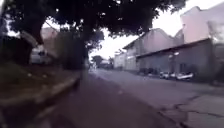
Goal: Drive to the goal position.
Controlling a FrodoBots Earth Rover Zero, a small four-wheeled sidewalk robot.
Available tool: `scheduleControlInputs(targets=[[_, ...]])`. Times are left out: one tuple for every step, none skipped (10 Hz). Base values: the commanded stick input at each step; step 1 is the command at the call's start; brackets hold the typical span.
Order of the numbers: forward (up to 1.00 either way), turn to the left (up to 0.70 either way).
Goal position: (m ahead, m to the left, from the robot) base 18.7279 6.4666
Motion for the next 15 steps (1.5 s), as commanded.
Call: scheduleControlInputs(targets=[[0.7,0.0],[0.7,0.0],[0.7,0.0],[0.7,0.0],[0.7,0.0],[0.7,0.0],[0.7,0.0],[0.7,0.0],[0.7,0.0],[0.7,0.0],[0.7,0.0],[0.7,0.0],[0.7,0.0],[0.7,0.0],[0.7,0.0]])
